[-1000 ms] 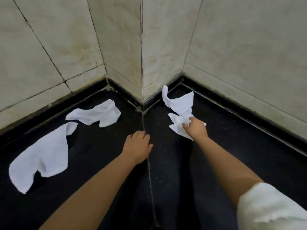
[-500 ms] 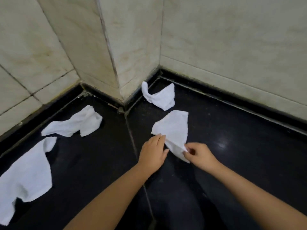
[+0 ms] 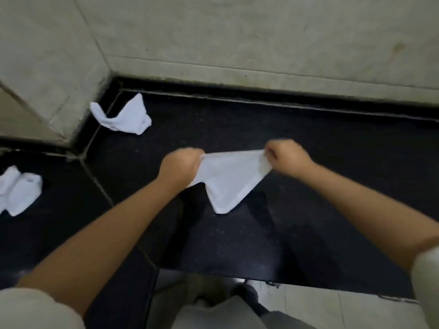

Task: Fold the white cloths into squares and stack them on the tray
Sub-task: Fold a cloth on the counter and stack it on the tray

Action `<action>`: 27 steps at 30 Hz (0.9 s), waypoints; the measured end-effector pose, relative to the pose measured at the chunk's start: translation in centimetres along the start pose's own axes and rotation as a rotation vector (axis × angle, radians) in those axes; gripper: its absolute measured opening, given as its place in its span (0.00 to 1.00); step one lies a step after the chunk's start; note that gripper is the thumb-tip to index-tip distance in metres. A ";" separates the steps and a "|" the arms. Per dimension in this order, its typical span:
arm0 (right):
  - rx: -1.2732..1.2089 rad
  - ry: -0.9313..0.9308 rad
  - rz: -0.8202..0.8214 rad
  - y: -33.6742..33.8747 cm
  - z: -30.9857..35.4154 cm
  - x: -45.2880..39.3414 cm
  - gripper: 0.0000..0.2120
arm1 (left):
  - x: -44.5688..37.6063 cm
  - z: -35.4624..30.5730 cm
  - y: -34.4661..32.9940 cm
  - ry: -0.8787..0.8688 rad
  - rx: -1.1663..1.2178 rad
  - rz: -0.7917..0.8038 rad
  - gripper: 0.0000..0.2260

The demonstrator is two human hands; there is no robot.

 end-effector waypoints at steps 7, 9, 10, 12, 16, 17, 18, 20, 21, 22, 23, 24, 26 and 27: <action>-0.111 -0.205 -0.525 10.8 -9.1 0.6 0.10 | -8.3 -7.7 4.8 -0.006 0.073 -0.233 0.13; -0.084 -0.090 -0.598 10.4 -10.5 3.2 0.10 | -7.6 -9.2 3.1 -0.093 0.074 -0.169 0.15; -0.061 -0.019 -0.577 9.5 -11.1 4.4 0.10 | -6.9 -9.6 1.8 -0.137 0.068 -0.117 0.18; -0.005 0.140 -0.426 6.0 -12.1 6.5 0.08 | -5.0 -10.1 -1.2 -0.233 0.035 0.033 0.20; -0.085 0.229 0.225 -3.1 -13.2 10.4 0.06 | 0.3 -8.1 -10.4 -0.049 -0.112 0.677 0.13; -0.114 0.211 0.398 -5.4 -13.4 11.6 0.06 | 2.0 -7.9 -12.2 0.017 -0.125 0.840 0.12; -0.155 0.200 0.543 -7.2 -13.5 12.7 0.05 | 3.5 -7.9 -13.5 0.064 -0.110 0.957 0.12; -0.238 0.183 0.793 -9.5 -13.7 14.3 0.05 | 5.4 -8.3 -15.3 0.139 -0.030 1.139 0.13; -0.266 0.172 0.881 -9.9 -13.8 14.7 0.08 | 6.0 -8.5 -15.8 0.188 0.014 1.222 0.13; -0.277 0.157 0.926 -10.1 -14.1 14.8 0.11 | 6.2 -8.6 -16.1 0.237 0.039 1.286 0.13; -0.283 0.135 0.926 -10.0 -14.4 14.5 0.11 | 6.0 -8.6 -16.2 0.270 0.046 1.313 0.13; -0.297 0.107 0.895 -9.9 -14.7 13.9 0.09 | 5.3 -8.4 -16.3 0.289 0.047 1.295 0.13; -0.330 0.035 0.767 -9.5 -15.5 12.1 0.05 | 3.0 -8.0 -16.1 0.334 0.064 1.154 0.09; -0.324 0.014 0.698 -9.2 -15.8 11.2 0.04 | 1.7 -7.6 -15.8 0.350 0.068 1.051 0.05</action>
Point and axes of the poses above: each hand's wrist, its own x-axis away from the middle knuckle, its own y-axis out of the back of the hand, z = x × y, the point moved 7 cm from there along -x, towards the middle knuckle, and after that the axes turned 14 degrees about x, right-handed, at the moved point
